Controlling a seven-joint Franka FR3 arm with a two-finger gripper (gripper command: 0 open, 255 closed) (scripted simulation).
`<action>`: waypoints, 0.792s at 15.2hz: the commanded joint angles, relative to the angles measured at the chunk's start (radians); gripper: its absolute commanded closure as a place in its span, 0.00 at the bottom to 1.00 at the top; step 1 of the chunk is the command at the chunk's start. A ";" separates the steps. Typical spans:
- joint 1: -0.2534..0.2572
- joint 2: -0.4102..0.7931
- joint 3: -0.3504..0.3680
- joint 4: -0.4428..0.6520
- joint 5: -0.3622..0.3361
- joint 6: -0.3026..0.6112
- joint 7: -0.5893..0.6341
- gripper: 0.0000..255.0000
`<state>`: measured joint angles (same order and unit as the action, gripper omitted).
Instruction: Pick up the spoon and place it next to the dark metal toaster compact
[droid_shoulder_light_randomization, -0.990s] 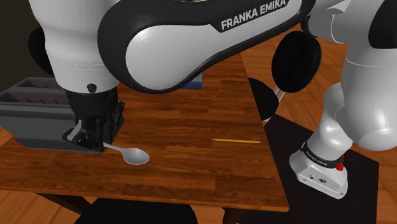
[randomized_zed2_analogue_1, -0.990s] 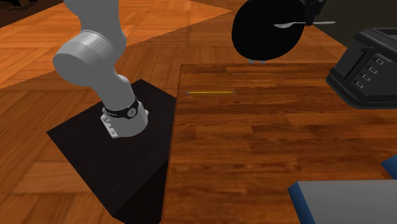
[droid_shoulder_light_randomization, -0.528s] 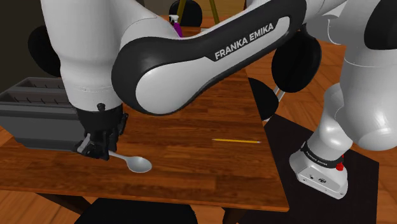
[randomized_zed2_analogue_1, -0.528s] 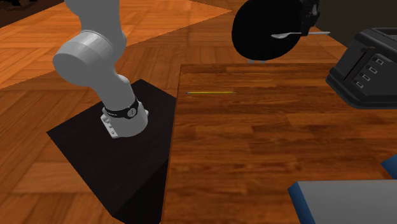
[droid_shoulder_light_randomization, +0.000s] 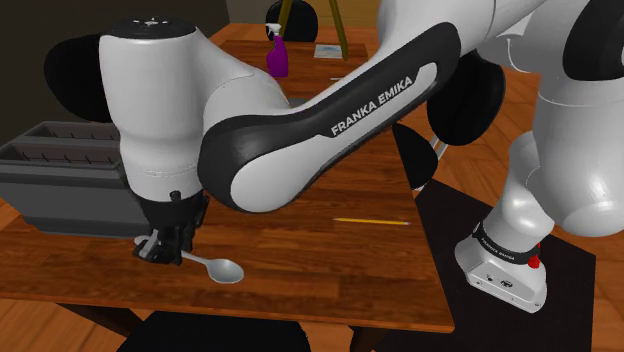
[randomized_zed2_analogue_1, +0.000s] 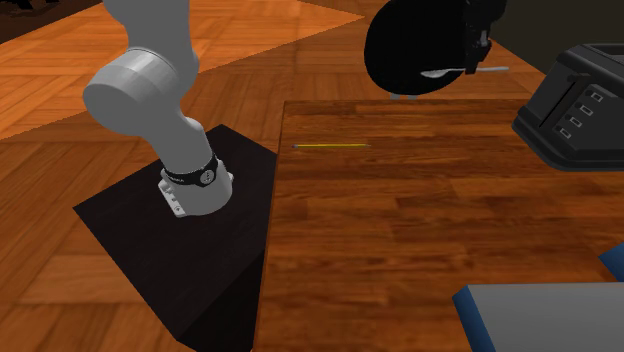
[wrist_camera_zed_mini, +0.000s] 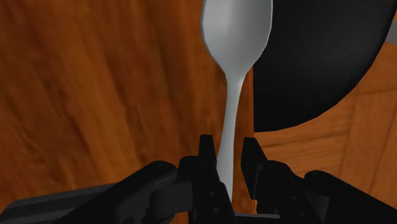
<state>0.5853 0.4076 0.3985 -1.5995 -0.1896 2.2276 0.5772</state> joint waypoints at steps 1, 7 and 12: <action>0.002 0.010 -0.003 -0.014 -0.006 0.023 0.005 1.00; 0.006 0.038 -0.012 -0.055 -0.023 0.091 0.017 1.00; 0.011 0.066 -0.021 -0.083 -0.040 0.145 0.028 1.00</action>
<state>0.5932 0.4642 0.3799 -1.6792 -0.2237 2.3600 0.5999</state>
